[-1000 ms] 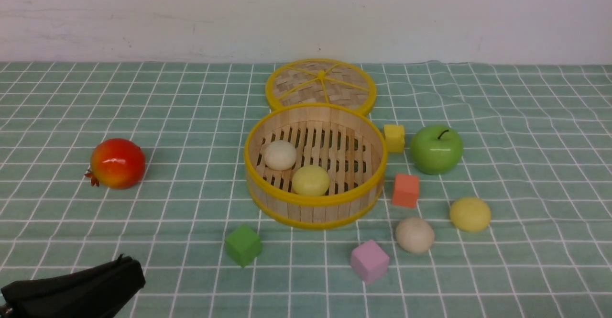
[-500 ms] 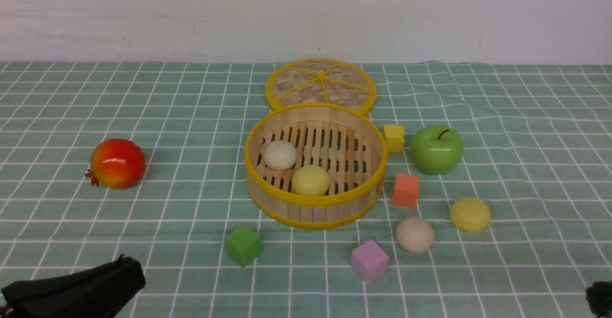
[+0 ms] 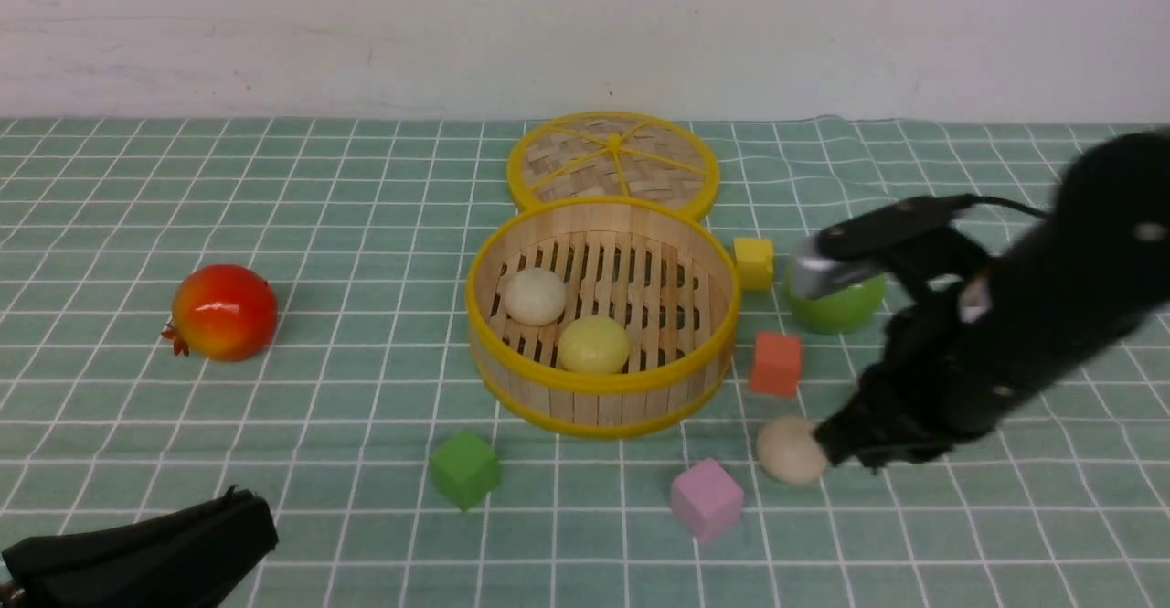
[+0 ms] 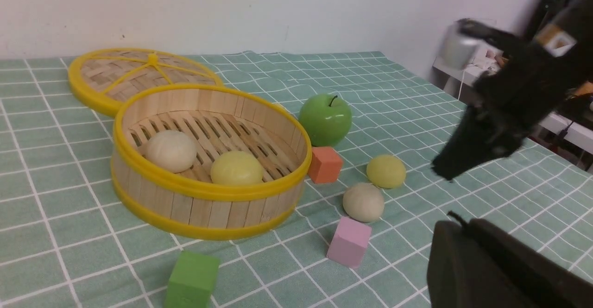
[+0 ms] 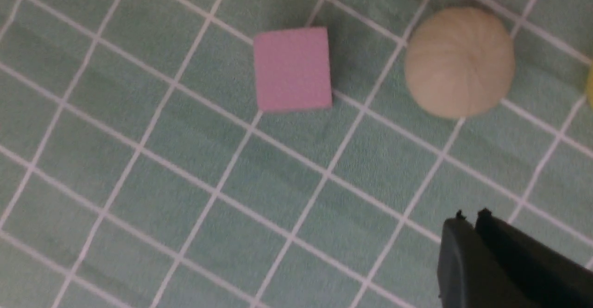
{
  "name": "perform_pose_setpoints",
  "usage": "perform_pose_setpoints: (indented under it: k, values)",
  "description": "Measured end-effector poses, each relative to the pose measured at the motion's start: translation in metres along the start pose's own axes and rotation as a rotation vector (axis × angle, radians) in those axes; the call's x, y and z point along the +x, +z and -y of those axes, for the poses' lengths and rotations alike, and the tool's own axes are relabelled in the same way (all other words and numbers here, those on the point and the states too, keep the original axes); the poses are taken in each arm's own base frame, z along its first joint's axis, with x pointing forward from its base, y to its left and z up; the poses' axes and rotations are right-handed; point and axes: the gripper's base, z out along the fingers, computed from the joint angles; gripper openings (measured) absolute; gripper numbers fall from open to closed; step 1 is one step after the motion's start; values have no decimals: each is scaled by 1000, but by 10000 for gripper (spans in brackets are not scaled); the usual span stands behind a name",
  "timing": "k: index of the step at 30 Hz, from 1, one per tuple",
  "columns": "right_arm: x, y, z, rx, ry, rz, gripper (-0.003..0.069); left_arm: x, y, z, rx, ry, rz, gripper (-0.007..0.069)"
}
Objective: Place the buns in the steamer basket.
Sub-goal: Use the right arm to grab a steamed stuffed bun
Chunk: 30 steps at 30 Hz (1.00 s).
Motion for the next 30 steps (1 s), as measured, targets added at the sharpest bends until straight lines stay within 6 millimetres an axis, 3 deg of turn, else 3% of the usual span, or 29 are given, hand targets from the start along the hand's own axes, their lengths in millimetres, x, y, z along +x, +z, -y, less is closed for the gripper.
perform_pose_setpoints:
  k: [5,7,10,14,23,30]
  values:
    - [-19,23,1,38,32,-27,136,0,0,0,0,0,0,-2]
    - [-29,38,3,48,35,-42,220,0,0,0,0,0,0,0]
    - [-35,48,3,50,38,-42,276,0,0,0,0,0,0,2]
    - [-37,66,6,64,29,-49,304,0,0,0,0,0,0,5]
    - [-38,89,8,77,17,-53,230,0,0,0,0,0,0,17]
    - [-39,90,9,84,4,-52,71,0,0,0,0,0,0,23]
